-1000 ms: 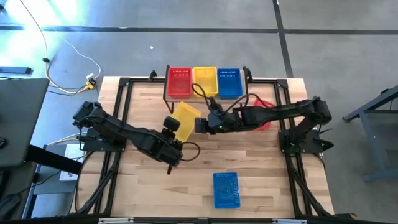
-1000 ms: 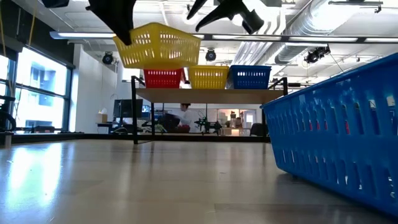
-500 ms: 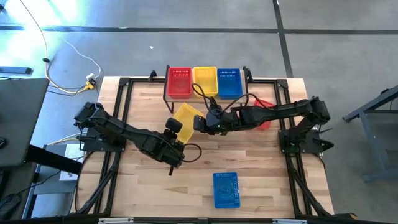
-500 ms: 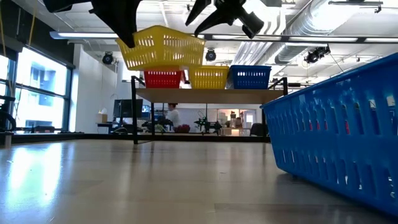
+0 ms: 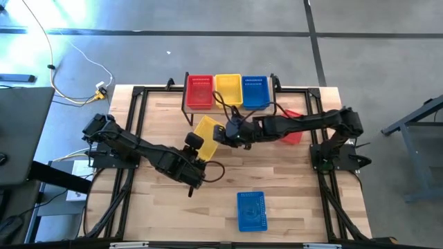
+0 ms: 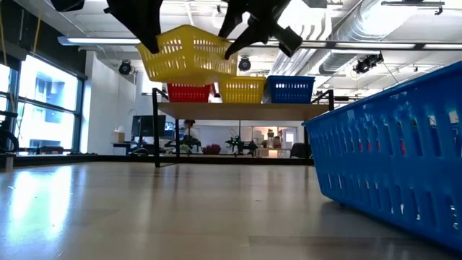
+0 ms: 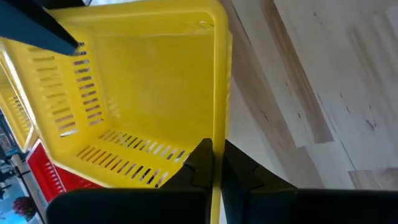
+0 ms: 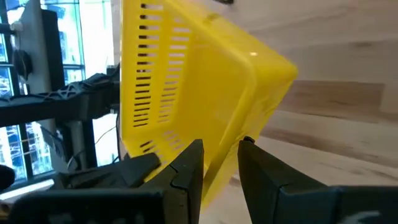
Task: Stack baskets on shelf by color
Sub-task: Stack the yellow bin on top of the yellow bin on the shelf
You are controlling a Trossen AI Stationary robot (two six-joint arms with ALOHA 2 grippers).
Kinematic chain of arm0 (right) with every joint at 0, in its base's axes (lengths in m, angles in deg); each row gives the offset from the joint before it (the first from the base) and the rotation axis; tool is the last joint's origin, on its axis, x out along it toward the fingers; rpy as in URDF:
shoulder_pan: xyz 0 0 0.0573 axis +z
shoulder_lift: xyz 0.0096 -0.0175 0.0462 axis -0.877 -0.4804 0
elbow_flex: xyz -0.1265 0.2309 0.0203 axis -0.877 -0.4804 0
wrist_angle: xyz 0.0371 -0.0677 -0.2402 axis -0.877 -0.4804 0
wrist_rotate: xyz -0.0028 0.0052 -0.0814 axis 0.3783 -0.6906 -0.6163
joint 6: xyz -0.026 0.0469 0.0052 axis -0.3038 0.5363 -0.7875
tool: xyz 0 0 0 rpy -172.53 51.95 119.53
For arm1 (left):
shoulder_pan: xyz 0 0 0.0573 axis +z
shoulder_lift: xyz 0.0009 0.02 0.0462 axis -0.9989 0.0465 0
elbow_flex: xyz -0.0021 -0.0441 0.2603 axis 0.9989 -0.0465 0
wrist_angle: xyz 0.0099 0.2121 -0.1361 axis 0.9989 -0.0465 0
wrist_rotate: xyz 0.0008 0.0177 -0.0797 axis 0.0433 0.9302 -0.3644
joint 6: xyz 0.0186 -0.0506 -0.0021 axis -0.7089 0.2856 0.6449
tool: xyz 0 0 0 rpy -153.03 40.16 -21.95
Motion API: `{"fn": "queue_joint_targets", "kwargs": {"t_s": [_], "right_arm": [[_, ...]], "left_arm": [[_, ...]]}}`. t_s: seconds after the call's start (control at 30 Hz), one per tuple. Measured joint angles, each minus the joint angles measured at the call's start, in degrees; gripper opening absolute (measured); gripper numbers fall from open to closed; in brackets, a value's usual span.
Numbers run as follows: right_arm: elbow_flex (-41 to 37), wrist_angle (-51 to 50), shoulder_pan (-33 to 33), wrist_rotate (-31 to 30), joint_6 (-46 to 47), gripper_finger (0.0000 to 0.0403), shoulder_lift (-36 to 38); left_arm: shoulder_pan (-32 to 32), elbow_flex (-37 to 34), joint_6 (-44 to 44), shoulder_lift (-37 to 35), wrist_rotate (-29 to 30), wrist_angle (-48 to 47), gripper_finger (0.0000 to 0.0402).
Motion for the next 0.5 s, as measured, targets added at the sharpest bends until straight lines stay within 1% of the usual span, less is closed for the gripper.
{"fn": "queue_joint_targets", "kwargs": {"t_s": [0.13,0.23,0.3,0.4,0.43,0.5], "right_arm": [[0.0,0.7,-0.6,2.6,0.0,0.0083,-1.1],[0.0,0.8,-0.6,3.2,0.0,0.0076,-1.5],[0.0,0.6,-0.6,3.7,-0.2,0.0059,-1.6],[0.0,0.7,-0.6,3.7,-2.6,0.0017,-1.6],[0.0,1.1,-0.6,3.5,-3.7,0.0009,-1.6],[0.0,1.7,-0.7,3.3,-4.6,0.0009,-1.7]], "left_arm": [[0.0,0.0,0.0,0.0,-0.4,0.6,0.0001],[0.0,0.0,0.0,0.0,-0.7,0.7,0.0001],[0.0,0.0,0.0,0.0,-0.9,0.7,0.0002],[0.1,0.0,0.0,0.0,-1.6,1.0,0.001],[0.2,0.0,0.0,0.0,-2.0,1.4,0.0014],[0.4,0.0,0.0,0.0,-2.3,2.2,0.0022]]}}
